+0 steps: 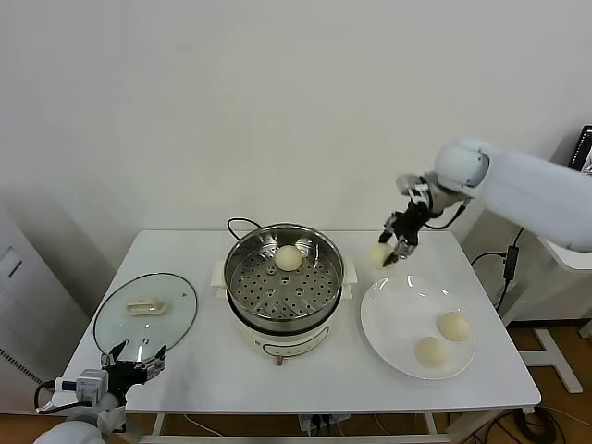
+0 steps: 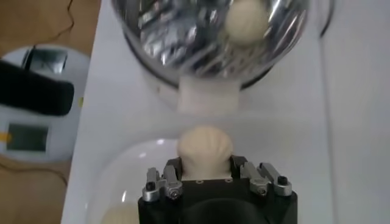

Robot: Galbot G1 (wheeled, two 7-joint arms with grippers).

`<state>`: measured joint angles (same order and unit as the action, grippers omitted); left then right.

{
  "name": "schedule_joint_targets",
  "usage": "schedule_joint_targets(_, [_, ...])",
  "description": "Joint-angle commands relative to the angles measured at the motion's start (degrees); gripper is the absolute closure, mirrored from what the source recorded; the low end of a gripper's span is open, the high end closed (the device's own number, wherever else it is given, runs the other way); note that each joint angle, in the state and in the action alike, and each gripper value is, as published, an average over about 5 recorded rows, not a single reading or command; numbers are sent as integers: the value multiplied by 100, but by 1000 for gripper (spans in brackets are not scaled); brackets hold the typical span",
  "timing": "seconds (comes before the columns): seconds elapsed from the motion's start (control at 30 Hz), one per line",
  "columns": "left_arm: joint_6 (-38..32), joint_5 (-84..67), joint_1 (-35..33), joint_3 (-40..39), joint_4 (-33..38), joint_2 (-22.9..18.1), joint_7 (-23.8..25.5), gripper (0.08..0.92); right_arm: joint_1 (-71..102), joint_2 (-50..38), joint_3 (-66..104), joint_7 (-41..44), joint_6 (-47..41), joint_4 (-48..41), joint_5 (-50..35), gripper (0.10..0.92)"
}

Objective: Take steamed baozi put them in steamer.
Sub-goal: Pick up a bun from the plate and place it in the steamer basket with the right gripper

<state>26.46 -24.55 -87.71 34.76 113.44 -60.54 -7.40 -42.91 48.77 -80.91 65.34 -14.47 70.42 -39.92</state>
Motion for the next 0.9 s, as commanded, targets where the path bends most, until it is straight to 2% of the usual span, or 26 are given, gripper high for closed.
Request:
schedule_joint_targets(0.03, [10, -2, 19, -15, -8, 8, -2, 177, -417, 579, -32, -804, -535, 351, -1610, 533])
schedule_joint_targets(0.4, [41, 18, 30, -33, 11, -18, -10, 177, 646, 1592, 326, -1839, -759, 135, -1848, 533])
schedule_joint_targets(0.9, [51, -1, 45, -21, 18, -11, -9, 177, 1233, 2353, 352, -2334, -1154, -333, -1378, 533])
